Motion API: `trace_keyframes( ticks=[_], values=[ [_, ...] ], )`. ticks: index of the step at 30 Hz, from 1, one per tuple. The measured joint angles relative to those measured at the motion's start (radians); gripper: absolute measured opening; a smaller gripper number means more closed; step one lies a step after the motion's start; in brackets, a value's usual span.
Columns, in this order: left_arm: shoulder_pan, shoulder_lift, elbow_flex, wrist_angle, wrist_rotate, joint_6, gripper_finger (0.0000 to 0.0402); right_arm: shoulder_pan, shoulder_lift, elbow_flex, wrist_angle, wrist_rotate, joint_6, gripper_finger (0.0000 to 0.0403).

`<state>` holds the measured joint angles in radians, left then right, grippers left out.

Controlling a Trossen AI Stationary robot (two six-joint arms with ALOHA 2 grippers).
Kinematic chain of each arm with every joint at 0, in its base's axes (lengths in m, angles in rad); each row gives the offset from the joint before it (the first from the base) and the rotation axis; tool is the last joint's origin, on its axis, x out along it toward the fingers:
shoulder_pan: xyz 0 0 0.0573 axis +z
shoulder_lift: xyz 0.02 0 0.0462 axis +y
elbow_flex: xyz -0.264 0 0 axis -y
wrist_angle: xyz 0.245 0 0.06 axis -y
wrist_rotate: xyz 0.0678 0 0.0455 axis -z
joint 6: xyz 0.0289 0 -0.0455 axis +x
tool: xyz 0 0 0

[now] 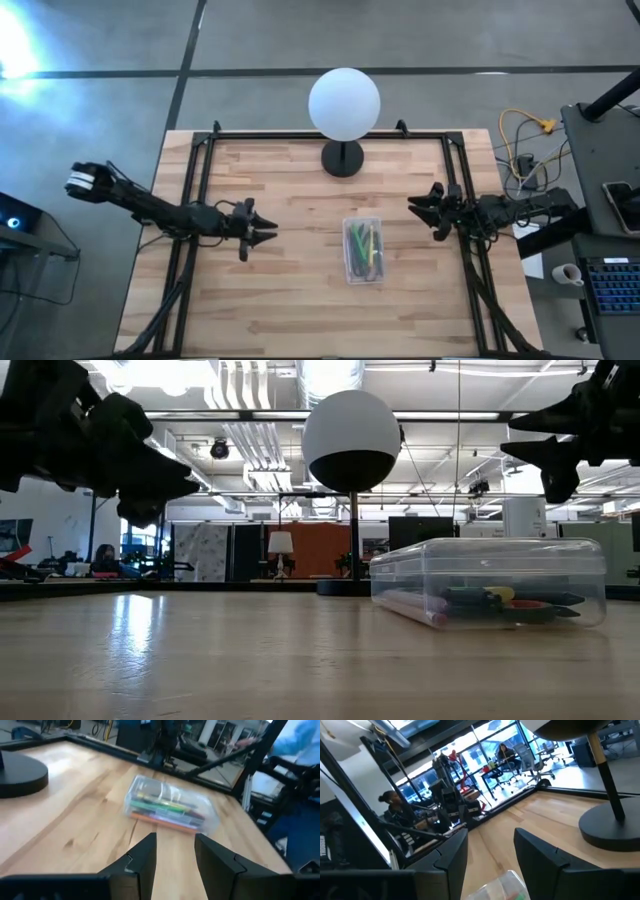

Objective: Pick & place school supplies into a supply box
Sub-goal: Return to Home Position

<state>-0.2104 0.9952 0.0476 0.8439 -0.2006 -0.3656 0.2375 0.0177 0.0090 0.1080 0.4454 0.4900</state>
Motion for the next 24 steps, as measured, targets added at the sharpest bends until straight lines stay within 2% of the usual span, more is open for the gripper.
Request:
trace_keyframes(
  ticks=[24],
  values=[
    [0.001,0.214,-0.002,0.001,0.000,0.000,0.0118,0.000,0.011,0.000,0.001,0.000,0.000,0.0153]
  ],
)
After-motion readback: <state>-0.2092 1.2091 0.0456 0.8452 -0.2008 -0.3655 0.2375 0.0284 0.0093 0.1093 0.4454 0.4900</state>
